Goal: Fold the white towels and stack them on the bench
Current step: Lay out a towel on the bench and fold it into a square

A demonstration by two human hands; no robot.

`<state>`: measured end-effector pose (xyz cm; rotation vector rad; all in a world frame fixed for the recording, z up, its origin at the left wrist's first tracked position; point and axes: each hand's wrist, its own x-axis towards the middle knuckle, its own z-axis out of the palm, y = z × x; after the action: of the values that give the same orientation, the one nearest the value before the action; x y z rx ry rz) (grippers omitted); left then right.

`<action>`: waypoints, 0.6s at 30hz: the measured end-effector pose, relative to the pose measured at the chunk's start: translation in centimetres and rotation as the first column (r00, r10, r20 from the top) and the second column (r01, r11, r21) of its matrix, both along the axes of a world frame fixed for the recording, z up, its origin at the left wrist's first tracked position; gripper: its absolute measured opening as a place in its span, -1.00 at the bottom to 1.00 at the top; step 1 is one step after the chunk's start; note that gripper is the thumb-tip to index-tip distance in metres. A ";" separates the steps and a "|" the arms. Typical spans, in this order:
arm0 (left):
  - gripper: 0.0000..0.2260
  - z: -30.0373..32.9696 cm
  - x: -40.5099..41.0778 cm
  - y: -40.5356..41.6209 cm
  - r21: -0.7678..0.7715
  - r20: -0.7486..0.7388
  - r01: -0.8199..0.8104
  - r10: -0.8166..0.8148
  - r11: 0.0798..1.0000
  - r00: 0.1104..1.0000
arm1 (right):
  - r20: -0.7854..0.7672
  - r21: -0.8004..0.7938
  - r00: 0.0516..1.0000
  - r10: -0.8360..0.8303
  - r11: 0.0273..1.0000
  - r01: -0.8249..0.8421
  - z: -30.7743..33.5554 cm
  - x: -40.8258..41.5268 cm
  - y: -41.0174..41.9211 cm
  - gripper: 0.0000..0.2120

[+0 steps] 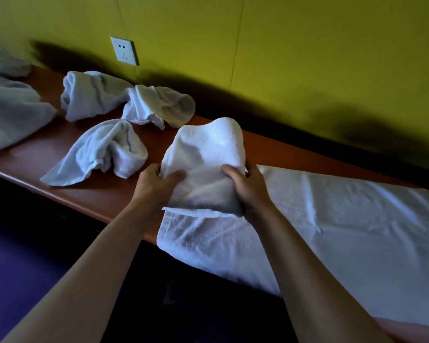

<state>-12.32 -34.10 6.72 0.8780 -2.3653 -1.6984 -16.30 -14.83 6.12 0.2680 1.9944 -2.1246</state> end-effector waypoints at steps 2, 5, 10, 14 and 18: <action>-0.67 1.2 0.2 1.4 0.009 -0.040 0.044 -0.044 0.999 0.998 | -0.016 -0.020 1.000 -0.026 0.999 0.026 1.1 0.3 2.0 -0.61; -0.72 2.6 0.6 5.0 0.026 -0.087 0.115 -0.112 0.993 0.990 | -0.049 0.007 0.997 -0.055 0.998 0.055 2.8 1.5 6.0 -0.61; -0.57 3.5 1.9 13.9 0.035 -0.087 0.242 -0.238 0.970 0.967 | -0.088 0.089 0.983 -0.159 0.982 0.167 4.6 4.9 15.1 -0.63; -0.55 3.6 3.6 22.3 0.087 -0.081 0.350 -0.343 0.933 0.936 | -0.061 0.139 0.971 -0.229 0.962 0.236 5.5 8.7 23.4 -0.71; -0.57 3.3 5.6 30.4 0.045 -0.083 0.463 -0.459 0.885 0.885 | -0.045 0.146 0.949 -0.311 0.938 0.314 5.4 13.1 31.6 -0.63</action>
<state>-6.72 -3.75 10.00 0.2532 -2.6329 -1.9279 -3.25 16.76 11.51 0.6296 2.2591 -2.1590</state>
